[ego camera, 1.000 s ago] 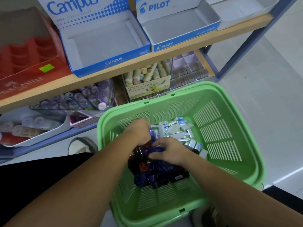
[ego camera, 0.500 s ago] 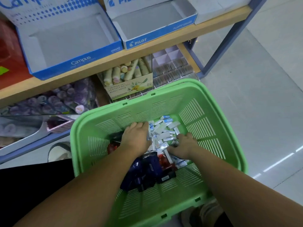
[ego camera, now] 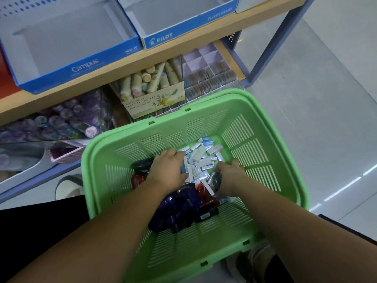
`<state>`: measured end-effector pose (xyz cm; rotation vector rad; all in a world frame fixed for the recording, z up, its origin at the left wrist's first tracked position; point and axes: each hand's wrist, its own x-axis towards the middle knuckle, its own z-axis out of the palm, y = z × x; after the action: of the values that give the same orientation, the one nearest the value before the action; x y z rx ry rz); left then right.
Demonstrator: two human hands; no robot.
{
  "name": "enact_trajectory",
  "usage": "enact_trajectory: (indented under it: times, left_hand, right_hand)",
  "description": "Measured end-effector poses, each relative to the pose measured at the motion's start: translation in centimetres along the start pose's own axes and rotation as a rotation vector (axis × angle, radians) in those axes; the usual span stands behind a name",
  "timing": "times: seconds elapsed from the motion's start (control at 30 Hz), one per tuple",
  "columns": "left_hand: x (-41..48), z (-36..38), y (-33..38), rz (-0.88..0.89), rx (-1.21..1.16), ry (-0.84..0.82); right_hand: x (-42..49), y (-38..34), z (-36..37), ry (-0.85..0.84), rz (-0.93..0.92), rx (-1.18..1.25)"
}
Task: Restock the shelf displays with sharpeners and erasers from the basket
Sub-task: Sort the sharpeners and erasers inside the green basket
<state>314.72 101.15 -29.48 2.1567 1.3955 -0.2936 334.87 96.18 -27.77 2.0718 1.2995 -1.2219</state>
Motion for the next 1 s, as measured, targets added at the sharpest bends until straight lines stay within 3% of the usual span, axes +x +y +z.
enact_trajectory:
  times: [0.17,0.33,0.5,0.73,0.83,1.0]
  left_hand:
    - [-1.8,-1.8,-0.2,-0.108,-0.225,-0.047]
    - [-4.7,-2.7,-0.7,-0.132,-0.209,-0.084]
    - [-6.1,-4.2,-1.2,-0.18,-0.251,-0.046]
    - [-5.9,-6.8,-1.1,-0.242,-0.246,0.023]
    - [-5.5,-6.6,-0.5,-0.214,-0.228,-0.005]
    - [-3.3,-5.3,1.1,-0.124,-0.196,-0.011]
  right_hand:
    - [-0.8,1.3,0.6,-0.028,-0.028,0.018]
    - [-1.7,2.0,-0.6,0.023,-0.074,0.145]
    - [-2.9,-0.1,-1.5,0.196,-0.172,0.332]
    - [-6.4,-7.4,1.4,-0.11,-0.483,0.42]
    - [-5.4,-6.9,1.1,-0.141,-0.438,0.374]
    - [-3.2,-2.1,-1.5,0.14,-0.248,0.367]
